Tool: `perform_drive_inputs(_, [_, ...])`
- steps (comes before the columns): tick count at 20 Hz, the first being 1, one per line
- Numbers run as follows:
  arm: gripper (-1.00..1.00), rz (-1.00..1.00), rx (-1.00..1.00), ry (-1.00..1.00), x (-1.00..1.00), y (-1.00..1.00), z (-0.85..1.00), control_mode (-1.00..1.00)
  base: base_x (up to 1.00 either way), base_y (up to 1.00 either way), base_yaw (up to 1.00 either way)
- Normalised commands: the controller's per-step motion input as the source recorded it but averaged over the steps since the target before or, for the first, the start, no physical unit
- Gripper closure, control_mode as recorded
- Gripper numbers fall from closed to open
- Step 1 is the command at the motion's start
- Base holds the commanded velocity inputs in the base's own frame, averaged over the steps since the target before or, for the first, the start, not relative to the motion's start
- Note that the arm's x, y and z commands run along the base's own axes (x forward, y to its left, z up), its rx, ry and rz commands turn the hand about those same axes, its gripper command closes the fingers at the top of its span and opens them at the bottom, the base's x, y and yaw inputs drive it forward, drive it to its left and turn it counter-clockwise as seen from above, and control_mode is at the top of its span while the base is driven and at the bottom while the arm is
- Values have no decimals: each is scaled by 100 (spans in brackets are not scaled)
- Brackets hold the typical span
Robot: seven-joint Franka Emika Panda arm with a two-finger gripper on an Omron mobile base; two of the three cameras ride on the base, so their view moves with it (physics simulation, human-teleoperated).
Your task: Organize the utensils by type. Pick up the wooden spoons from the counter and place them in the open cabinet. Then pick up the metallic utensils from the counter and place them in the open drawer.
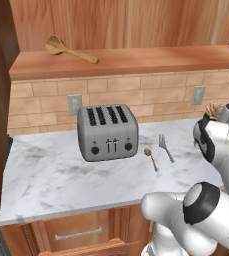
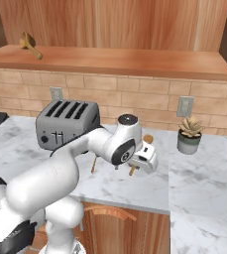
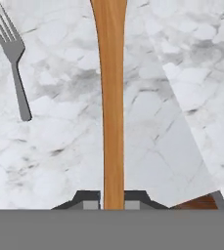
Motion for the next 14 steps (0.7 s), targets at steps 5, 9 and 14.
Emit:
perform_drive_inputs(5, [100, -11, 0, -2, -44, 0, 90, -100, 0, 0, 0])
perform_drive_inputs(9, [100, -13, 0, -1, -30, 1, 84, -100, 0, 0, 0])
perform_drive_inputs(14, [100, -12, 0, 0, -19, 0, 71, -100, 0, 0, 0])
